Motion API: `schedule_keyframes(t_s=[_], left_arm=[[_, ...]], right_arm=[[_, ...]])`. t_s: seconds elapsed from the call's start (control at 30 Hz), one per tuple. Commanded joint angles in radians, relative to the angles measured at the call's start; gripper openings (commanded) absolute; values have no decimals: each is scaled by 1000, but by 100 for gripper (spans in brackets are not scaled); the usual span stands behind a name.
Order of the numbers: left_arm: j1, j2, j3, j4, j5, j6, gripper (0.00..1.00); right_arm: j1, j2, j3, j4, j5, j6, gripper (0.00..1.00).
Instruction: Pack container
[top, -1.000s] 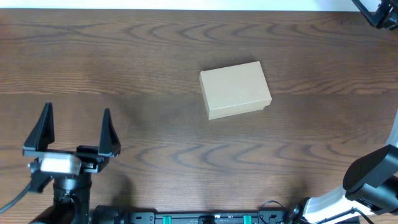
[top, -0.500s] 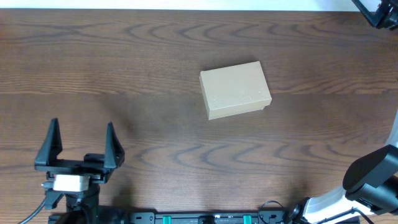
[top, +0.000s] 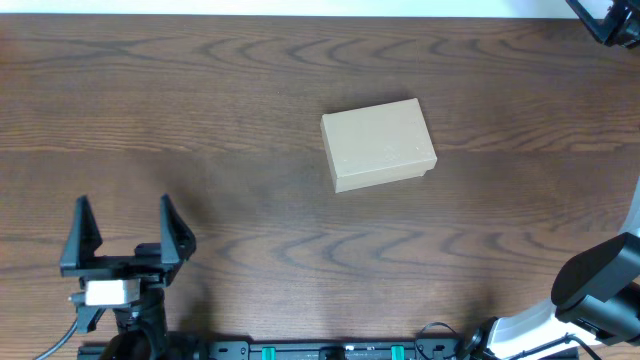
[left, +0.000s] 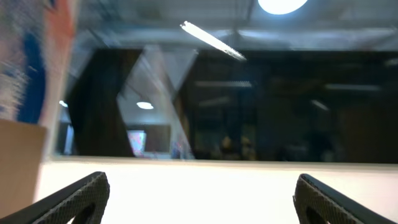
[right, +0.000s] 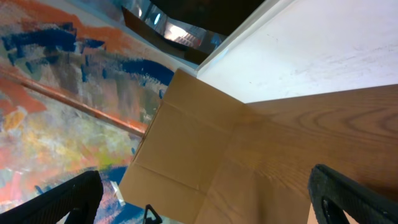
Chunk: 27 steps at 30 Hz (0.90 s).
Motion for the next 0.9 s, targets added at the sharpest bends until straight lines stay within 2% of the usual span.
schedule_keyframes(t_s=[0.0,0.37,0.57,0.87], left_arm=[[45,-10,-60,63,-25,-11,95],[124,-10,-98,84,-37,-8,95],[129,-11,-175,247,-80,-8,95],[130,-11,-174,101,-78,-8,95]], right_arm=[[-4,-9,19,3,-11,-10,99],[-4,-9,19,3,-11,-10,99],[-4,-9,19,3,-11,-10,99],[-4,-9,19,3,-11,-10,99]])
